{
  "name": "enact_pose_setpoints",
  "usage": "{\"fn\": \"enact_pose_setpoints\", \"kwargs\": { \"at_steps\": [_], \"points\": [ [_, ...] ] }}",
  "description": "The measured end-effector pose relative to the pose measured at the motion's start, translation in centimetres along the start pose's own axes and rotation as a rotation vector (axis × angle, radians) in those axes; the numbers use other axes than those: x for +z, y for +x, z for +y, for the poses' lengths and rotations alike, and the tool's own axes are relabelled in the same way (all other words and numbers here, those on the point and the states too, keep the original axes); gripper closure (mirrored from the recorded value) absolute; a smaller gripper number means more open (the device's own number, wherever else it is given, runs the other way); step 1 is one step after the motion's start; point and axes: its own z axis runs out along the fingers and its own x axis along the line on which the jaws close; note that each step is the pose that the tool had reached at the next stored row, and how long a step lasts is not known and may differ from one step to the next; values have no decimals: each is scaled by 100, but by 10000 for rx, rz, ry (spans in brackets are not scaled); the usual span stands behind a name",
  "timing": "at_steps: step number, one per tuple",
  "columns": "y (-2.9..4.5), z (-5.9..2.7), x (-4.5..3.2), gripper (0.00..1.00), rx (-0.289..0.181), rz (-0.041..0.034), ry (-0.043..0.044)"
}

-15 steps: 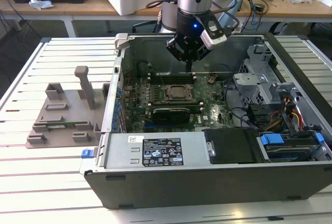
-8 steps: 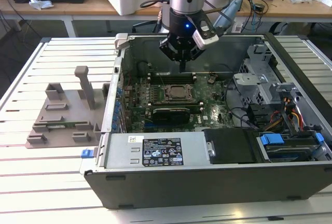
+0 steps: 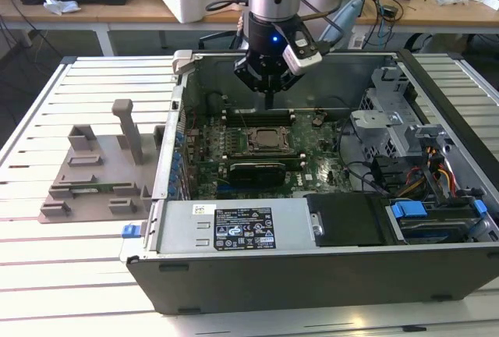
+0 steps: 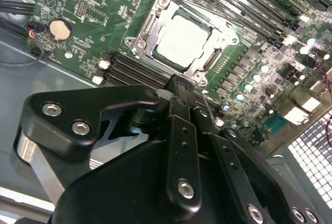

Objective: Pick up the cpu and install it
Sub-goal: 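Install the first cpu locking lever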

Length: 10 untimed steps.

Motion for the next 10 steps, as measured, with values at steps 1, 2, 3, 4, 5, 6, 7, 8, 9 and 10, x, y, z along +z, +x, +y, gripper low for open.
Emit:
{"fn": "enact_pose_setpoints", "kwargs": {
  "at_steps": [1, 2, 3, 4, 5, 6, 7, 8, 9, 10],
  "points": [
    [22, 0, -1, 89, -1, 0, 0],
    [33, -1, -1, 89, 0, 0, 0],
    [44, -1, -1, 89, 0, 0, 0],
    [59, -1, -1, 89, -1, 0, -1],
    [71, -1, -2, 89, -2, 0, 0],
    [82, -1, -2, 89, -1, 0, 0],
    [97, -2, -2, 89, -1, 0, 0],
    [110, -2, -3, 89, -1, 0, 0],
    [118, -2, -3, 89, -1, 1, 0],
    [126, -2, -3, 89, 0, 0, 0]
  ]
}}
